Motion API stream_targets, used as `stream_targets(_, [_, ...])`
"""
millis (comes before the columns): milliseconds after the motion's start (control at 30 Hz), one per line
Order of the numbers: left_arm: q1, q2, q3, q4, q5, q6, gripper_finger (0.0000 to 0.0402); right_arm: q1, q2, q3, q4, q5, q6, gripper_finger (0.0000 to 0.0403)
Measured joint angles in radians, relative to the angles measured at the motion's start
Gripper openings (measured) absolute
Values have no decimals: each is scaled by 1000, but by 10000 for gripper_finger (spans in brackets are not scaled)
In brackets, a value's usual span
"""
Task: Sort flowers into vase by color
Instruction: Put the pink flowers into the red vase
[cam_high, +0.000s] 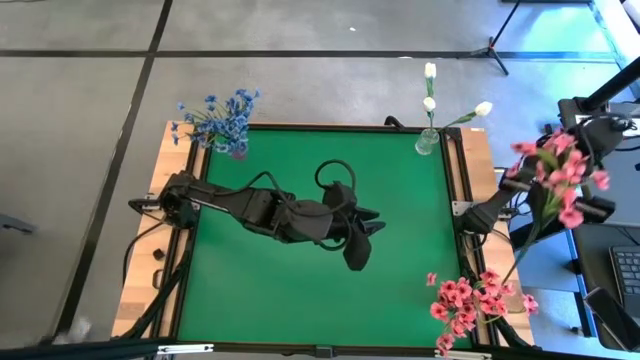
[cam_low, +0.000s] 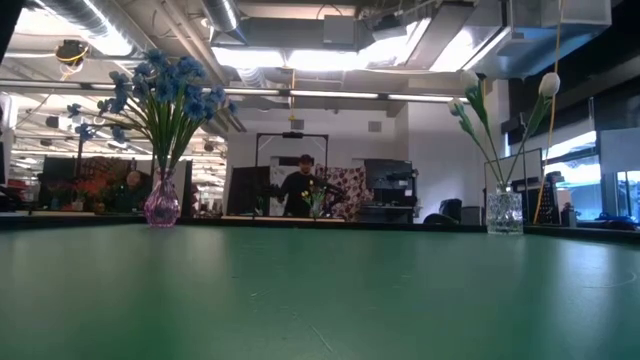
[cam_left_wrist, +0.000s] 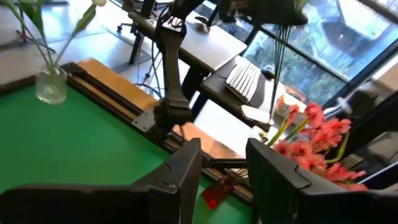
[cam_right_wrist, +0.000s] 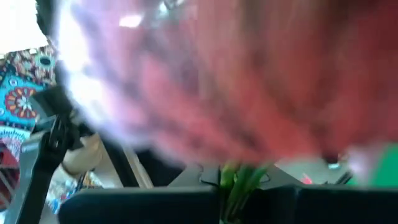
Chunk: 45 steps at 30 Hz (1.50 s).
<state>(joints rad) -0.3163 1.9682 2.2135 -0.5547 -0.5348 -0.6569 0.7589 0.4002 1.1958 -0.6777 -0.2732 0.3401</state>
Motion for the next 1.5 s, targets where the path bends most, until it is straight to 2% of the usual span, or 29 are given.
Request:
stream_targets(100, [-5,0,0,16,27,-75,124,0,40,-9,1,-20,-10,7])
stream_targets(200, [-17,0,0,44,84,-62,124,0,70,-11,2,-25,-31,7])
stream_targets(333, [-59,0,0,57,108,-20,124,0,67,-43,33,37,-59,7])
stream_targets(533, [-106,0,0,57,99,-22,124,0,22,-179,78,96,-55,7])
stream_targets(833, [-142,0,0,72,73,-22,124,1,-25,-323,135,14,-16,7])
stream_targets(1167, [-128,0,0,71,72,-17,124,1,-123,-450,150,7,-15,7])
stream_targets(1500, [-98,0,0,55,72,-14,124,1,-128,-527,169,-1,-61,7])
